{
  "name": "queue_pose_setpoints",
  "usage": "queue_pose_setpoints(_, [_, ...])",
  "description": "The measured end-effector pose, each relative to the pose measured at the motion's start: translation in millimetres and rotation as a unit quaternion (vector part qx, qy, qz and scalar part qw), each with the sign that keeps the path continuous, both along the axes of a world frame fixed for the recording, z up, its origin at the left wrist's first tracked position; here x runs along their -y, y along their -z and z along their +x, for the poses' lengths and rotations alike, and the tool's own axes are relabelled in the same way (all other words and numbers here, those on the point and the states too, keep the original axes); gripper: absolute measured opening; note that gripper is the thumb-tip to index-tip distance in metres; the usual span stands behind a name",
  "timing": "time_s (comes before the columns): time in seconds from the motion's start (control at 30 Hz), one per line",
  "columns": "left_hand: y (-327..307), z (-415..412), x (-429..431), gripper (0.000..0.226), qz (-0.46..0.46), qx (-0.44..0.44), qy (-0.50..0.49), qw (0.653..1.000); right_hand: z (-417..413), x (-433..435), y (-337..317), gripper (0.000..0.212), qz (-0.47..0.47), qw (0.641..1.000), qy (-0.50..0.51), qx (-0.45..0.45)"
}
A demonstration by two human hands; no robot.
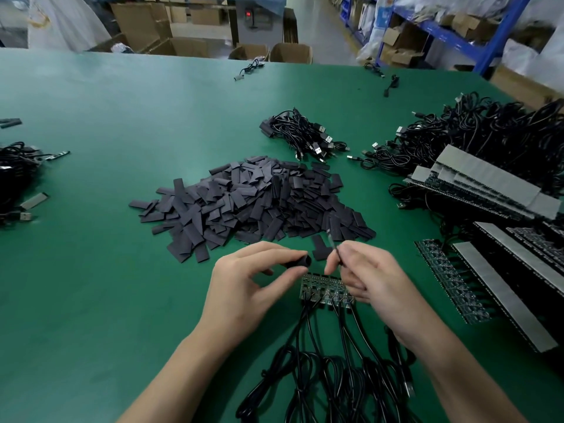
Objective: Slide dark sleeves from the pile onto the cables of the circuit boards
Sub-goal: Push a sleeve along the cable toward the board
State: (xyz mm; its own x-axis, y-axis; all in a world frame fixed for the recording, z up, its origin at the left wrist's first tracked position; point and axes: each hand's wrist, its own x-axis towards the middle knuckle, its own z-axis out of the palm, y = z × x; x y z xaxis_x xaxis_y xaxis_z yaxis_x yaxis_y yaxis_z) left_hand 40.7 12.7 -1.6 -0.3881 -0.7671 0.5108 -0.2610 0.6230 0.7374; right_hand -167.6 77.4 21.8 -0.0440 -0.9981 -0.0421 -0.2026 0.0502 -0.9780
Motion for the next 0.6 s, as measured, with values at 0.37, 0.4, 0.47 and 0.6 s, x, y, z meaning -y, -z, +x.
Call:
queue_pose_setpoints(0.37, [-0.1, 4.8, 3.1, 0.024, -0.048, 0.047, -0.011, 0.998, 2.1, -6.1, -3.9, 0.038, -0.051, 0.984, -0.012, -0.171])
queue_pose_setpoints(0.4, [0.2, 5.1, 3.2, 0.024, -0.055, 0.055, -0.012, 0.997, 1.6, -6.2, -3.5, 0.037, -0.050, 0.984, -0.011, -0.172])
queue_pose_setpoints(0.47, [0.6, 6.0, 3.7, 0.024, -0.066, 0.068, -0.011, 0.995, 1.0, -6.2, -3.4, 0.037, -0.047, 0.984, -0.010, -0.174])
queue_pose_setpoints(0.6, [0.3, 7.6, 6.7, 0.022, -0.100, 0.104, 0.002, 0.989, 1.4, -5.5, -3.8, 0.034, -0.038, 0.983, -0.005, -0.178])
